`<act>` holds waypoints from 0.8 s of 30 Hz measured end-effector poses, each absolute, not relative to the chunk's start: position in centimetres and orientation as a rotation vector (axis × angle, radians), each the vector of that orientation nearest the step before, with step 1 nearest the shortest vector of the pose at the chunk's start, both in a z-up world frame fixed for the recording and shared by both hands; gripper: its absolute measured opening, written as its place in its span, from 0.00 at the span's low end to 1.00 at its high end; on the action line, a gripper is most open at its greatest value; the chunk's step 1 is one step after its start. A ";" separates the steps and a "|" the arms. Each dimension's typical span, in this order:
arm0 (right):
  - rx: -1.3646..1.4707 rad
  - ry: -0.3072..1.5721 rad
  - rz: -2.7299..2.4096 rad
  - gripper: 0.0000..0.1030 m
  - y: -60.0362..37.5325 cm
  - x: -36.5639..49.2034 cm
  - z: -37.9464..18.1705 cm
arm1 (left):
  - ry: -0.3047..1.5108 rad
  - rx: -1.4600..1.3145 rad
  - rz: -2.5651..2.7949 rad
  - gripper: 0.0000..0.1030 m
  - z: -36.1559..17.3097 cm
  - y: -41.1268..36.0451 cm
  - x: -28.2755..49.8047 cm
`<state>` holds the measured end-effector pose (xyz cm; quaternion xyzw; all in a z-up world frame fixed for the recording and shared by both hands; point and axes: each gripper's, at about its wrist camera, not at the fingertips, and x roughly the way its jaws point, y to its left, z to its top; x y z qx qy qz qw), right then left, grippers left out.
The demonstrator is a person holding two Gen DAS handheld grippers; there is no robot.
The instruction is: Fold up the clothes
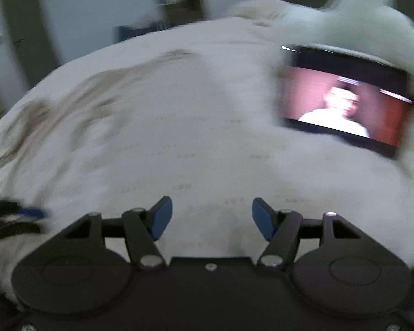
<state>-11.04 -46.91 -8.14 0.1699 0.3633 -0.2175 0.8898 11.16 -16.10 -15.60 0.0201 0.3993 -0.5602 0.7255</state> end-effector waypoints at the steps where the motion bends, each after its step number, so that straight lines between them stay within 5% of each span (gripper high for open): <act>1: 0.353 0.755 -0.465 0.60 -48.5 -11.8 -8.4 | 0.872 0.038 -1.236 0.53 -15.4 -16.0 11.1; 9: 0.495 0.901 -0.210 0.60 -53.1 -12.9 -12.4 | 0.855 0.098 -1.106 0.60 -15.4 -16.4 11.4; 14: 0.523 0.920 -0.065 0.37 -51.1 -12.3 -12.2 | 0.873 0.100 -1.081 0.60 -15.7 -16.0 11.9; 24: 0.380 0.995 -0.092 0.37 -49.7 -10.2 -12.4 | 0.851 0.112 -1.079 0.60 -15.2 -15.4 11.8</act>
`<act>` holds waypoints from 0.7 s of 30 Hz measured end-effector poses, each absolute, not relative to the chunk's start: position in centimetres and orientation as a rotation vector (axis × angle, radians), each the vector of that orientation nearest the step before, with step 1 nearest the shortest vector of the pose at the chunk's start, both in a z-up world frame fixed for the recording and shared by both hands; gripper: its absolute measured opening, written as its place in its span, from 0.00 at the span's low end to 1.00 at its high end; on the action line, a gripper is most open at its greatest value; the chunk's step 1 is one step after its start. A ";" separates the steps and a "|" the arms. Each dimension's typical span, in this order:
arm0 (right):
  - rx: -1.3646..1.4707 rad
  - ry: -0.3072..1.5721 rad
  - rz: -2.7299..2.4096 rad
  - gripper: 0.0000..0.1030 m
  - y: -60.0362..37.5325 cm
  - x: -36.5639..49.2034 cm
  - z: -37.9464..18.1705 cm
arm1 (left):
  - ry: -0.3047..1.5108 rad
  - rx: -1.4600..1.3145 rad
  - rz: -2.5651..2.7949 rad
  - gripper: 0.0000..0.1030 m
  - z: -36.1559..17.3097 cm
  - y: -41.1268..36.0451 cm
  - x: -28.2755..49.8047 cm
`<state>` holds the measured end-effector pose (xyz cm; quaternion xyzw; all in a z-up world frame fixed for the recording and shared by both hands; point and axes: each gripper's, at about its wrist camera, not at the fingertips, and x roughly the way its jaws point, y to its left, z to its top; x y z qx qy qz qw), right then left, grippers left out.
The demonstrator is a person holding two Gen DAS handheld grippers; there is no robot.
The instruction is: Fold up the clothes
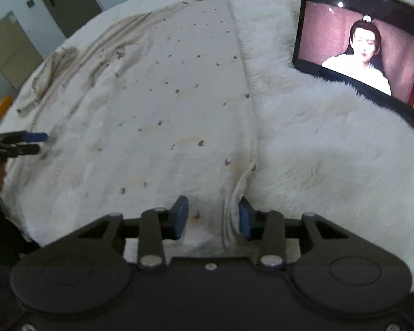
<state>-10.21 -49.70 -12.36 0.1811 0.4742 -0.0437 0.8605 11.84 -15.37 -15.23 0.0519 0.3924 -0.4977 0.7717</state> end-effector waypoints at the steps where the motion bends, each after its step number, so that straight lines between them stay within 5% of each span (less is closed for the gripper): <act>1: 0.389 0.997 -0.085 0.37 -49.9 -10.2 -12.4 | 0.852 0.115 -1.078 0.60 -15.2 -15.3 11.8; 3: 0.434 0.968 -0.070 0.26 -50.4 -10.7 -12.1 | 0.847 0.117 -1.077 0.60 -15.1 -15.3 11.9; 4: 0.466 0.942 -0.062 0.07 -50.8 -11.0 -11.7 | 0.843 0.115 -1.078 0.60 -15.0 -15.3 11.9; 5: 0.497 0.915 -0.054 0.02 -51.1 -11.2 -11.3 | 0.841 0.112 -1.078 0.60 -14.9 -15.2 11.9; 12: 0.536 0.747 -0.002 0.02 -49.2 -11.4 -6.5 | 0.833 0.076 -1.068 0.60 -14.5 -15.0 12.6; 21: 0.125 0.727 0.123 0.02 -30.5 -3.4 0.7 | 0.850 -0.120 -0.998 0.61 -13.6 -11.9 15.2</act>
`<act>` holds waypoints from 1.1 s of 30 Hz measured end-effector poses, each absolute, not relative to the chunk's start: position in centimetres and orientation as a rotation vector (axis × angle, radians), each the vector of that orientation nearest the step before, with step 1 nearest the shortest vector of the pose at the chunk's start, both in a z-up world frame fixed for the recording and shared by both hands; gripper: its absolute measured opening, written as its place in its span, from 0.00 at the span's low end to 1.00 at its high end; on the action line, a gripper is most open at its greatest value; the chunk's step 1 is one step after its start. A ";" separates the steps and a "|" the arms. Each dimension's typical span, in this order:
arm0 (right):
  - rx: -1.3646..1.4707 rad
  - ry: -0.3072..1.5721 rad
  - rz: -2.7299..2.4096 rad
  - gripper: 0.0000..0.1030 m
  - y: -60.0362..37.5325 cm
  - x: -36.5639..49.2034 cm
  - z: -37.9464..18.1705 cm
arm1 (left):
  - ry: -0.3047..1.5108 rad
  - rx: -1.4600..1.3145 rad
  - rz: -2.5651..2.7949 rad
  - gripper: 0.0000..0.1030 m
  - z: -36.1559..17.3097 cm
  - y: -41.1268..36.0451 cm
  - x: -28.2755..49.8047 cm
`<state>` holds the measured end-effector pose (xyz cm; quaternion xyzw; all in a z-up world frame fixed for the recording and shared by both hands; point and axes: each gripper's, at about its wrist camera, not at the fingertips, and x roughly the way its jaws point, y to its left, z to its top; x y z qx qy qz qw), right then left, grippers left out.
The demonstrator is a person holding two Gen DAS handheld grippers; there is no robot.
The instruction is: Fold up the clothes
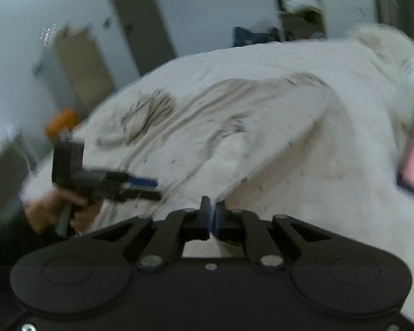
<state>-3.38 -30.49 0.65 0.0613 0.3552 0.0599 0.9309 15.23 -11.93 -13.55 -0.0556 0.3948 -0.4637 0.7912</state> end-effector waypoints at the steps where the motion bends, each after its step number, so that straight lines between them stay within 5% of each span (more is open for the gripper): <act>1: 0.052 0.736 0.126 0.03 -27.4 -2.2 0.2 | 0.862 -0.149 -0.989 0.61 -13.6 -11.6 15.6; 11: -0.247 0.956 0.429 0.16 -12.1 -2.3 -10.4 | 0.999 -0.252 -0.907 0.61 -15.6 -9.0 17.3; 14: -0.292 0.921 0.395 0.32 -14.1 -4.0 -9.5 | 1.040 -0.234 -0.963 0.61 -16.4 -9.5 16.7; 18: -0.366 0.871 0.276 0.39 -19.1 -6.0 -8.3 | 1.122 -0.203 -1.059 0.60 -17.7 -11.1 15.6; 20: -0.371 0.855 0.218 0.46 -21.7 -6.2 -8.1 | 1.169 -0.202 -1.084 0.46 -18.4 -11.7 15.3; 23: -0.405 0.821 0.175 0.54 -25.5 -6.2 -8.2 | 1.226 -0.204 -1.148 0.37 -19.4 -12.5 14.6; 33: -0.200 0.922 0.300 0.57 -33.8 -6.2 -10.5 | 1.425 -0.401 -1.179 0.34 -22.4 -11.6 13.8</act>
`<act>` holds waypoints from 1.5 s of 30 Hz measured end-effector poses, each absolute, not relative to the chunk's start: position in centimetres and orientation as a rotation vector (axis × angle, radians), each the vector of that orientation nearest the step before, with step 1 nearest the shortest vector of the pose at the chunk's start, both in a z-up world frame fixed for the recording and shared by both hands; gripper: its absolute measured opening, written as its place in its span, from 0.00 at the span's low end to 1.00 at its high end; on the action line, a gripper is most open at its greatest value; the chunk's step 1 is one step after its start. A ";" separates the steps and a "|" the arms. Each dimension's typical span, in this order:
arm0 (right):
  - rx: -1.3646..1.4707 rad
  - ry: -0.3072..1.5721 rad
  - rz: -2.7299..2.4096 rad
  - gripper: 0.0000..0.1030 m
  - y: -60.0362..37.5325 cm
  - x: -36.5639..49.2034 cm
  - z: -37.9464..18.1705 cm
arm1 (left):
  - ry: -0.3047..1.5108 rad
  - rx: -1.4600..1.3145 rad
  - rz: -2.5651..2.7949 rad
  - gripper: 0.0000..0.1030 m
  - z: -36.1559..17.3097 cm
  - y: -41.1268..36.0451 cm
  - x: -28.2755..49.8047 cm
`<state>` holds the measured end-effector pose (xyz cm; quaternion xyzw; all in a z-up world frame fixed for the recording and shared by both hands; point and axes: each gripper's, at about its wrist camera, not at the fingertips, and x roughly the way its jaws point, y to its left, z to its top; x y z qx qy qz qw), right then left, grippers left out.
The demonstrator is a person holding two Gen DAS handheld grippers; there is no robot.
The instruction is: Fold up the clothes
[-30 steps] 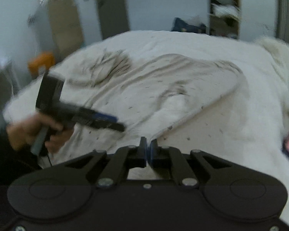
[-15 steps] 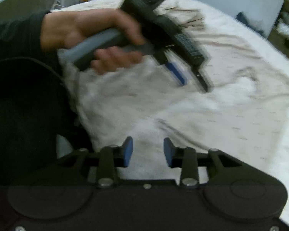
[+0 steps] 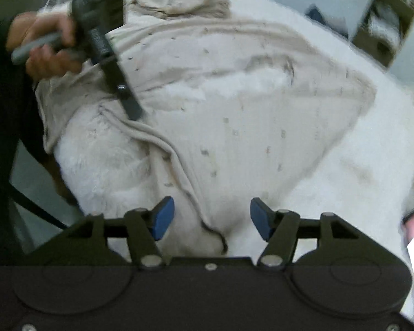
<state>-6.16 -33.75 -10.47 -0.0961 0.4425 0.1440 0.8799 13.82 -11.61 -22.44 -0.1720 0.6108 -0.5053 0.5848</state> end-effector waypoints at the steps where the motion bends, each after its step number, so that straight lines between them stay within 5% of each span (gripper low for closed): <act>1: -0.142 0.918 0.294 0.55 -34.6 -6.1 -10.6 | 1.436 -0.424 -1.166 0.34 -22.5 -11.3 13.9; 4: 0.029 0.942 0.272 0.23 -36.7 -5.9 -11.3 | 1.459 -0.465 -1.112 0.30 -22.9 -11.2 13.9; 19: -0.147 0.949 0.465 0.22 -31.7 -11.8 -9.7 | 1.462 -0.414 -1.011 0.28 -23.0 -13.1 13.6; 26: -0.034 0.885 0.351 0.32 -32.4 -10.2 -9.8 | 1.476 -0.421 -1.003 0.25 -23.4 -13.3 13.7; 32: 0.100 0.950 0.304 0.06 -32.6 -8.2 -11.4 | 1.493 -0.421 -0.991 0.03 -23.6 -13.2 13.7; 39: 0.079 0.874 0.318 0.03 -31.3 -9.5 -9.3 | 1.410 -0.440 -1.043 0.01 -20.2 -11.6 13.8; 45: -0.026 0.726 0.389 0.03 -27.2 -9.8 -3.7 | 1.200 -0.411 -1.110 0.01 -12.1 -6.8 13.9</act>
